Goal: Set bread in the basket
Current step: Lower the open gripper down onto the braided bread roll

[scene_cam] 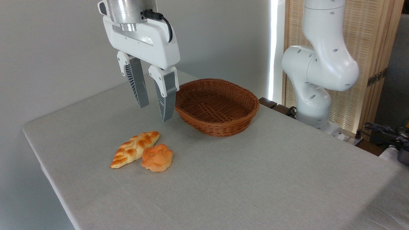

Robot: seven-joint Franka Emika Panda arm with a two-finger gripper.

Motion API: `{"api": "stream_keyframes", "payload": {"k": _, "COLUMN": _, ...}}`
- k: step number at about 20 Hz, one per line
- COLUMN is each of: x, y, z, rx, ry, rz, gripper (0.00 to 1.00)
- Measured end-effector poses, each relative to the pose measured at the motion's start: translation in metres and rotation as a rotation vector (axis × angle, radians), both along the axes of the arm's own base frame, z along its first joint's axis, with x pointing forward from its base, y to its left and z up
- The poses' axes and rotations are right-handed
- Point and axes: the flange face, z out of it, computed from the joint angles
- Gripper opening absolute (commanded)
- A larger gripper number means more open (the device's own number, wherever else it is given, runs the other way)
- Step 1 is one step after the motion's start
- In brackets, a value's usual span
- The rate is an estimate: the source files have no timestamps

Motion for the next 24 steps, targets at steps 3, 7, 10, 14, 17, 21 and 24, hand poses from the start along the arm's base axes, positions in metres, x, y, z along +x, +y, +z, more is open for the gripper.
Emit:
{"api": "stream_keyframes", "payload": {"k": 3, "x": 0.0, "y": 0.0, "z": 0.0, "rx": 0.0, "ry": 0.0, "rz": 0.0, "gripper": 1.0}}
{"api": "stream_keyframes", "payload": {"k": 7, "x": 0.0, "y": 0.0, "z": 0.0, "rx": 0.0, "ry": 0.0, "rz": 0.0, "gripper": 1.0}}
{"api": "stream_keyframes", "payload": {"k": 10, "x": 0.0, "y": 0.0, "z": 0.0, "rx": 0.0, "ry": 0.001, "rz": 0.0, "gripper": 1.0}}
{"api": "stream_keyframes", "payload": {"k": 14, "x": 0.0, "y": -0.003, "z": -0.002, "rx": 0.0, "ry": 0.005, "rz": -0.006, "gripper": 1.0}}
{"api": "stream_keyframes", "payload": {"k": 17, "x": -0.002, "y": -0.025, "z": -0.01, "rx": -0.004, "ry": 0.016, "rz": -0.042, "gripper": 1.0}}
{"api": "stream_keyframes", "payload": {"k": 21, "x": -0.002, "y": -0.063, "z": -0.026, "rx": -0.013, "ry": -0.001, "rz": -0.04, "gripper": 1.0}}
{"api": "stream_keyframes", "payload": {"k": 24, "x": -0.005, "y": -0.091, "z": -0.049, "rx": -0.017, "ry": 0.0, "rz": -0.022, "gripper": 1.0}}
